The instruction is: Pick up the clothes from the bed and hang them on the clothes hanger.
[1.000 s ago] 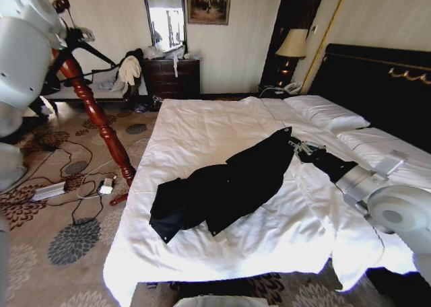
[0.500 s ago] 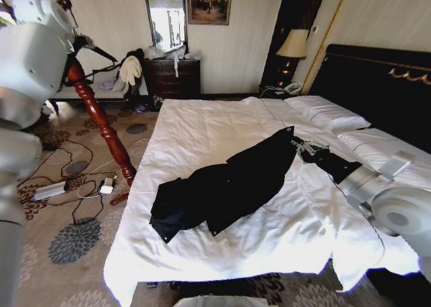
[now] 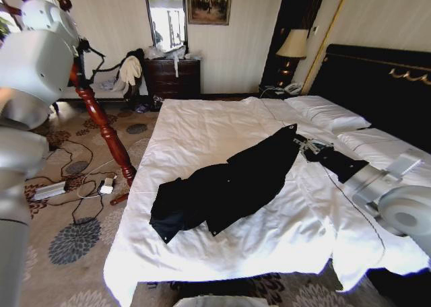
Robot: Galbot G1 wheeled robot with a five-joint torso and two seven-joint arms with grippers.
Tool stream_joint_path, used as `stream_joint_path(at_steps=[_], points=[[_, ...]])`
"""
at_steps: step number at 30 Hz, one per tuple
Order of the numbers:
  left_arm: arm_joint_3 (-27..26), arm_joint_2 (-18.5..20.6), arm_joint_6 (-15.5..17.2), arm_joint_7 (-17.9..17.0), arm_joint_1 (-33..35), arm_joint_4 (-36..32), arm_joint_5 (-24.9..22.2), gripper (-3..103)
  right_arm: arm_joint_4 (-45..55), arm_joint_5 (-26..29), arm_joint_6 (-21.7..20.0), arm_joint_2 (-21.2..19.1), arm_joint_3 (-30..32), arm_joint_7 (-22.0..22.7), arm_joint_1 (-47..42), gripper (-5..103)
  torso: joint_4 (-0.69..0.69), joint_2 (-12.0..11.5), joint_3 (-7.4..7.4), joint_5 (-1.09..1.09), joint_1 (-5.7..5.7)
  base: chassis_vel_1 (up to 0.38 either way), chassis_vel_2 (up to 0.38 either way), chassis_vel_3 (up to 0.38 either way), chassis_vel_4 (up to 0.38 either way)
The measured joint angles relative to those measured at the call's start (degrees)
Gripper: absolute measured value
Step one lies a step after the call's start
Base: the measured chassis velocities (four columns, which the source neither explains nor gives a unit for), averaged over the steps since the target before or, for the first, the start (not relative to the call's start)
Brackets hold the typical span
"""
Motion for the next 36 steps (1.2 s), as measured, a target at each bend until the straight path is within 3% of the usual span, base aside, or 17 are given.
stream_joint_path(at_steps=[16, 24, 31, 36], points=[[1.84, 2.78, -1.08, 0.42, 1.05, -7.49, -1.56, 15, 0.66, -0.20, 0.32, 0.13, -0.21, 0.06, -0.73, 0, -0.02, 0.00, 0.00, 0.00, 0.00, 0.000, 0.000, 0.000, 0.000], [3.67, 7.16, -1.15, 1.18, 4.19, -18.97, -5.27, 15, 1.01, -0.88, 0.35, 0.58, 0.03, 0.06, -1.58, 0, -0.02, 0.00, -0.01, 0.01, 0.00, 0.000, 0.000, 0.000, 0.000], [3.11, 14.18, -3.36, 5.80, 10.25, -31.00, -9.88, 15, 1.05, -2.07, 0.39, 0.80, 0.38, -0.04, -2.39, 0, 0.01, 0.00, -0.01, 0.00, -0.01, 0.000, 0.000, 0.000, 0.000], [1.35, 19.77, -5.73, 11.22, 16.66, -38.63, -14.02, 15, 0.91, -2.30, 0.40, 0.52, 0.63, 0.12, -2.67, 0, 0.01, 0.00, 0.00, -0.02, -0.01, 0.000, 0.000, 0.000, 0.000]])
